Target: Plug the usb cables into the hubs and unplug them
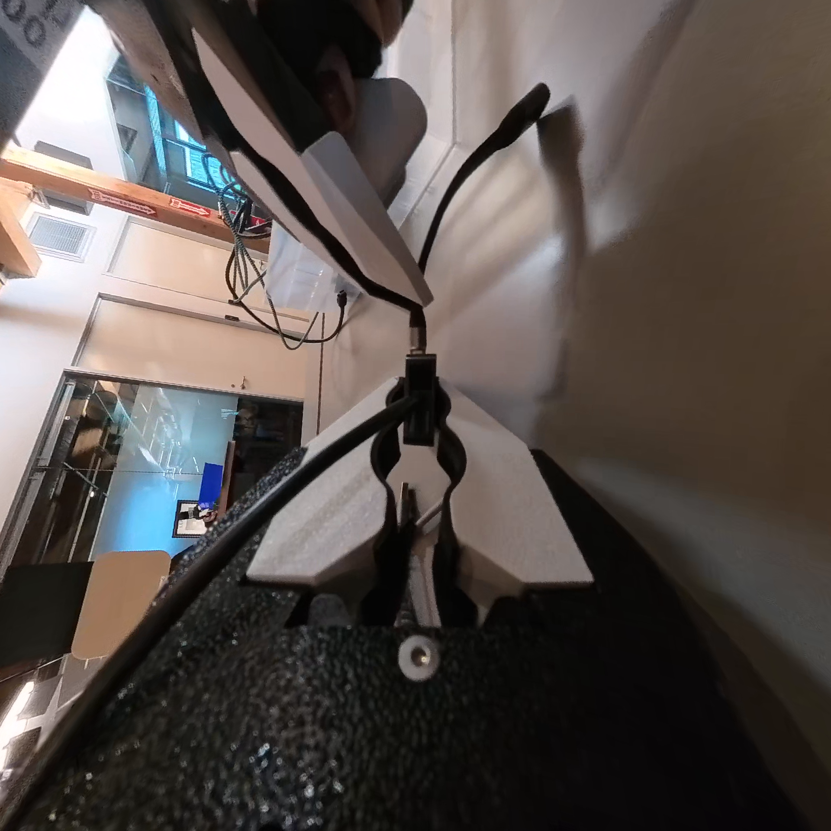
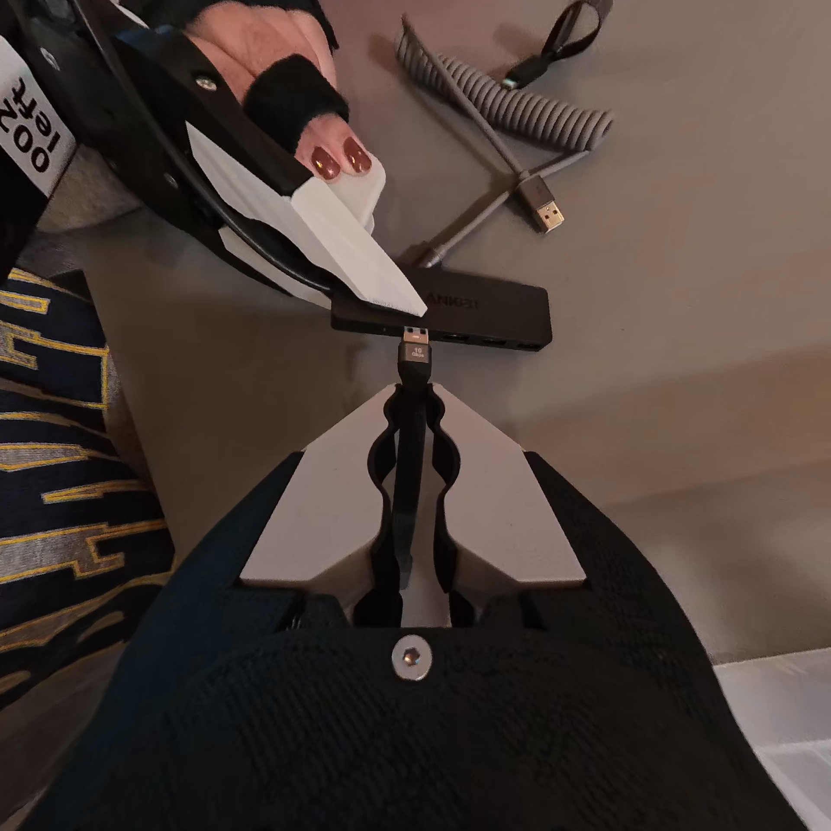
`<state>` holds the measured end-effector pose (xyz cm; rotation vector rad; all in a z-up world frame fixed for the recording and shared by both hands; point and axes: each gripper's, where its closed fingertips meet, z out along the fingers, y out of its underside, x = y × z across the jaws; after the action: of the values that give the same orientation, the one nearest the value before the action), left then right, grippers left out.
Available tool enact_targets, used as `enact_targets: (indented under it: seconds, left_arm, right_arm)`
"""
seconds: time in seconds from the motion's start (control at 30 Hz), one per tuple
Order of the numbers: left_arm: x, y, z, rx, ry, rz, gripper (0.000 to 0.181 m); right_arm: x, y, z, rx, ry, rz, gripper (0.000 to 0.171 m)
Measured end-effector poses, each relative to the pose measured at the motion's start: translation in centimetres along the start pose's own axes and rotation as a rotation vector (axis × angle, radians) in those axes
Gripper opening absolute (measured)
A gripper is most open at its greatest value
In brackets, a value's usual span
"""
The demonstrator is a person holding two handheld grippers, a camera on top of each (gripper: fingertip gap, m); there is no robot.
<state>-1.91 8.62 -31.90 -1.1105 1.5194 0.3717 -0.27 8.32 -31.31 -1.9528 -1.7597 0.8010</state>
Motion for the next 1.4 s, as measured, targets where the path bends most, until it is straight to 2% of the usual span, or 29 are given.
enact_targets:
  seconds: [0.57,0.6,0.63,0.67,0.77,0.87,0.93,1.03,1.2,1.4]
  left_arm:
    - [0.5,-0.4,0.0,0.005,0.004,0.063,0.008]
    - [0.4,-0.7,-0.1,0.023,0.003,0.047,0.008]
    - [0.2,-0.8,-0.2,0.027,-0.005,0.034,0.008]
    - [0.0,-0.7,-0.2,0.017,-0.019,0.028,0.008]
    - [-0.4,-0.8,-0.5,0.024,-0.033,0.015,0.009]
    - [-0.1,-1.8,-0.8,0.069,-0.015,0.01,0.008]
    - [0.5,-2.4,-1.0,0.092,0.003,0.039,0.009]
    - [0.9,-2.8,-0.9,0.091,0.012,0.087,0.009]
    - [0.7,-3.1,-1.0,0.105,0.004,0.081,0.008]
    - [0.5,-3.0,-0.8,0.105,0.006,0.069,0.008]
  right_arm:
    - [-0.1,0.5,0.8,0.008,0.004,0.026,0.008]
    - [-0.3,0.5,0.4,0.009,-0.021,0.037,0.013]
    - [-0.2,0.6,-0.4,-0.005,-0.033,0.05,0.028]
    - [0.1,0.6,-1.3,-0.02,-0.032,0.055,0.036]
    - [1.5,-1.0,-4.2,0.022,0.016,0.018,0.039]
    - [2.4,-3.6,-5.2,0.068,0.053,-0.094,0.04]
    - [2.5,-5.5,-4.4,0.076,0.035,-0.175,0.04]
    - [2.2,-6.8,-1.1,-0.027,-0.026,-0.283,0.035]
    - [3.9,-7.7,4.9,-0.221,-0.005,-0.512,0.035]
    - [5.7,-7.4,8.5,-0.384,-0.07,-0.551,0.036]
